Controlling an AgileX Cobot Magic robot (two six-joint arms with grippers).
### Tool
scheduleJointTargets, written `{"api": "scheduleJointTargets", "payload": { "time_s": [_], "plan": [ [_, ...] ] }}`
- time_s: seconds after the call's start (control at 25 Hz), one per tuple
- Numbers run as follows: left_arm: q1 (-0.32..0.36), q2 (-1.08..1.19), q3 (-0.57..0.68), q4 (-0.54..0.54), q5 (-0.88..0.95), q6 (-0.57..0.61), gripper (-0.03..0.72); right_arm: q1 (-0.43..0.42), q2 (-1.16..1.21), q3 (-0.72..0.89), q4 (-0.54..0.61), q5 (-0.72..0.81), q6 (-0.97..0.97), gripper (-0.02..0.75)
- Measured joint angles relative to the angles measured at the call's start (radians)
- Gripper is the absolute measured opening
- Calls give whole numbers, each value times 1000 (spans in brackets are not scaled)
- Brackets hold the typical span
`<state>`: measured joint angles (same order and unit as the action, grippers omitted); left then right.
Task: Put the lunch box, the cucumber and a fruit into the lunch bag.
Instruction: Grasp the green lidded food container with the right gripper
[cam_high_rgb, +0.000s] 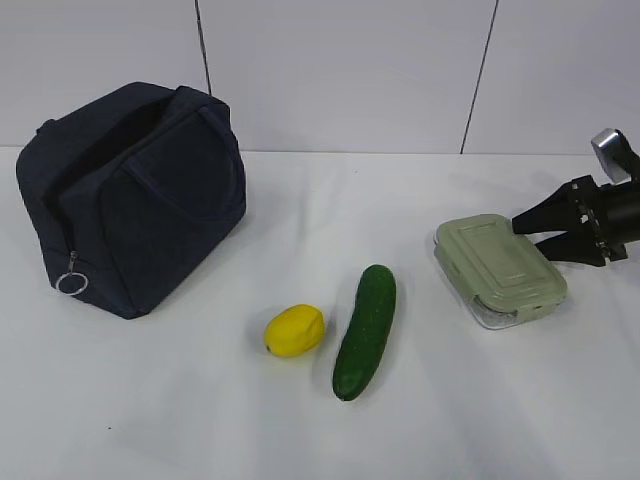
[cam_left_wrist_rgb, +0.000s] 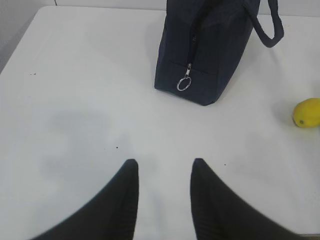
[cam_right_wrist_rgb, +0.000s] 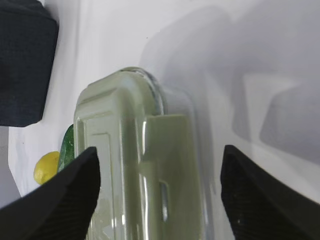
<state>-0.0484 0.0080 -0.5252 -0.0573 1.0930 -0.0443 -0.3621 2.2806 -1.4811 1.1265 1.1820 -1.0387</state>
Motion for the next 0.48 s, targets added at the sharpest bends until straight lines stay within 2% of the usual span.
{"api": "scheduleJointTargets", "payload": {
  "time_s": [0.48],
  "plan": [
    [0, 0, 0, 0, 0, 0, 240, 8, 0, 0, -35, 0, 9, 581]
  ]
}}
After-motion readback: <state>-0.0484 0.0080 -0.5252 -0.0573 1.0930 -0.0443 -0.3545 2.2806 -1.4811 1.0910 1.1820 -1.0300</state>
